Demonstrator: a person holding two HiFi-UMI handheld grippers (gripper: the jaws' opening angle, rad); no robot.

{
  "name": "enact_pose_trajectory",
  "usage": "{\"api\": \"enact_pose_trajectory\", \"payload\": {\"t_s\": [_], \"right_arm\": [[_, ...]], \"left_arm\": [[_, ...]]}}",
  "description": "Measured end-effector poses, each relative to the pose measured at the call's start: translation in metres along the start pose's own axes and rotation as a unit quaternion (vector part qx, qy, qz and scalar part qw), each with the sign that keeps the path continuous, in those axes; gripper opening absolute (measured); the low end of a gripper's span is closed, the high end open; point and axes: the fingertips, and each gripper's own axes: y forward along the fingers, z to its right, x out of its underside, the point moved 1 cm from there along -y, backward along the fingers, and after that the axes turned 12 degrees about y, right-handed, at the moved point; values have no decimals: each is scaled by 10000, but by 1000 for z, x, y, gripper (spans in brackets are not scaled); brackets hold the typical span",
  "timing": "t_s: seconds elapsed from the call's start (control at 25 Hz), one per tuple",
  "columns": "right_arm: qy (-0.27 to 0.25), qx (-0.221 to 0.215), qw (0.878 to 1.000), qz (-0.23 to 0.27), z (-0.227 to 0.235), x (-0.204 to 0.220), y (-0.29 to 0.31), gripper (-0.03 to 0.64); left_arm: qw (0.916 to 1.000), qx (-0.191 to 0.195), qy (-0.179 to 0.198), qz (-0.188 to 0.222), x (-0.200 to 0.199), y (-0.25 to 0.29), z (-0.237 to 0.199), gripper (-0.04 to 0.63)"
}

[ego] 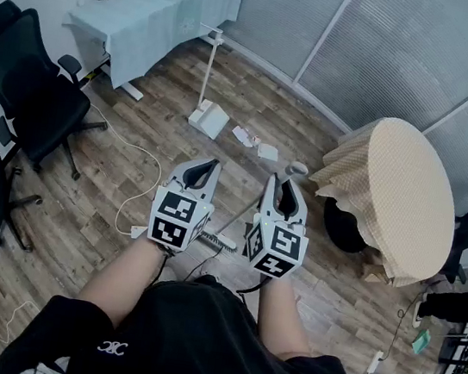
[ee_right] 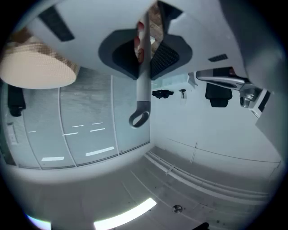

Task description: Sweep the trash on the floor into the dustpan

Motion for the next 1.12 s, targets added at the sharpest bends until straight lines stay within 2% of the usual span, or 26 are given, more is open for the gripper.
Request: {"api": "enact_pose_trajectory", "payload": {"t_s": [0.24,0.4,0.84,1.12], "right_arm": [[-68,-161,9998,73,-2,-4,10,97],[-65,-184,9997,173,9,-12,16,97],[-72,-365,9993,100,53,-16,50,97],[-79,-524,9986,64,90,-27,73,97]], "left_arm": [[10000,-39,45,-34,0,9,-3,-6],[9995,-35,293,-85,-2,20,6,-6],[9984,-70,485,-268,-8,72,21,-5],[9988,-252,252,-335,-15,111,28,-6]]}}
